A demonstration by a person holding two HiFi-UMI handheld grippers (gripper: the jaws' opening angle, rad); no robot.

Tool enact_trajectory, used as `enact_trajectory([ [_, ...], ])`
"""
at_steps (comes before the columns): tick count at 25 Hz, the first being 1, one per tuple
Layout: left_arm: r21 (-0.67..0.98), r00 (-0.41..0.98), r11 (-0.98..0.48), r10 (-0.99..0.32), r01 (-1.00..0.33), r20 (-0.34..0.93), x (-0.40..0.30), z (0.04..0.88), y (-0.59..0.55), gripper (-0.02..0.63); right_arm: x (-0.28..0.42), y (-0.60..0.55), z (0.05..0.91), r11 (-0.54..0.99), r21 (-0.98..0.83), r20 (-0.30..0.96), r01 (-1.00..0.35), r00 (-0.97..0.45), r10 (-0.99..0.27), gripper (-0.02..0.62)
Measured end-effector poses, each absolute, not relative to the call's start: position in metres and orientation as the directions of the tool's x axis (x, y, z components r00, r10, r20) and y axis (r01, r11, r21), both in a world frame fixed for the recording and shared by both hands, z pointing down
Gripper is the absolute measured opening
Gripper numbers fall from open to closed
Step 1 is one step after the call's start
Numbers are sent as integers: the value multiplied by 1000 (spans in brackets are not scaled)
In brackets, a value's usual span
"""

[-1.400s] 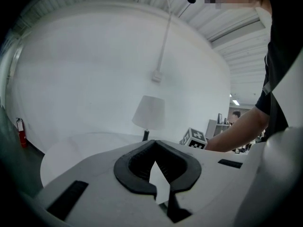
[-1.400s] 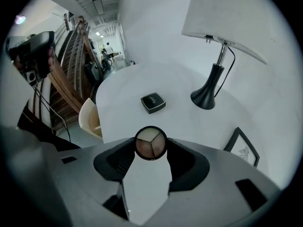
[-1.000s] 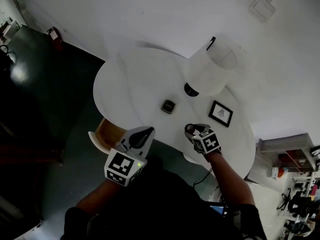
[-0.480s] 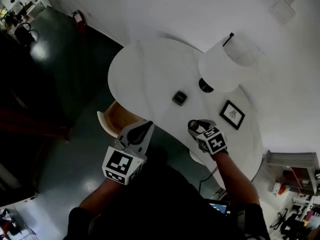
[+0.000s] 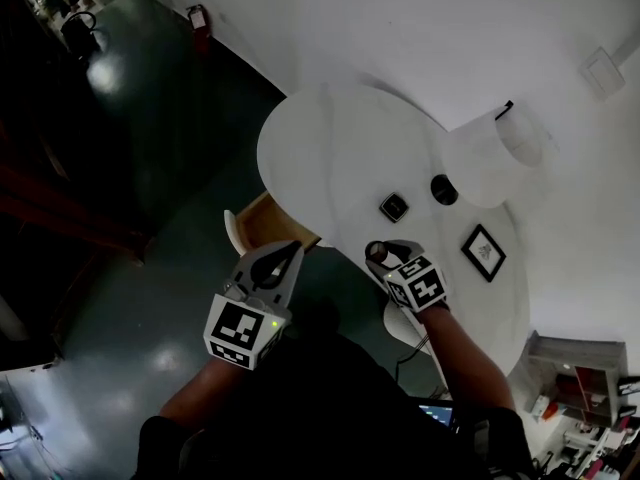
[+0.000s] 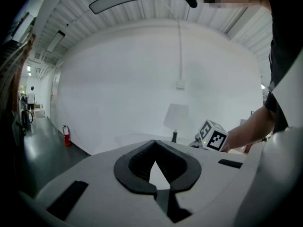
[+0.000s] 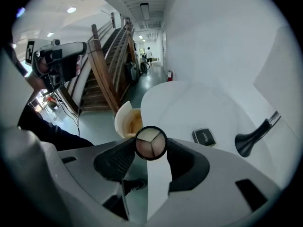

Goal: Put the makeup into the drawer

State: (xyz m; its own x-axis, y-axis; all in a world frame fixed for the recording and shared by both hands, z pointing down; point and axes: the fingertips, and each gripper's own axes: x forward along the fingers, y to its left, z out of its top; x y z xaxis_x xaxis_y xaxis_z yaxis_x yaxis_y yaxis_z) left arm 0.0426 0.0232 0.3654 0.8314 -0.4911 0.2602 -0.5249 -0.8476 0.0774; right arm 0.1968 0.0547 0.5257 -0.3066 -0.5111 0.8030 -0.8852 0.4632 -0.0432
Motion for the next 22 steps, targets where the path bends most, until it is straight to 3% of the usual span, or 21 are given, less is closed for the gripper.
enact_trajectory([
  [13, 86, 813, -825, -524, -559, 253, -94, 368, -53, 11, 40, -23, 540, 540, -70, 830, -839, -350, -435, 215],
  [22, 128, 825, -829, -502, -545, 261, -137, 386, -77, 11, -24, -46, 574, 566, -80, 858, -820, -346, -380, 215],
])
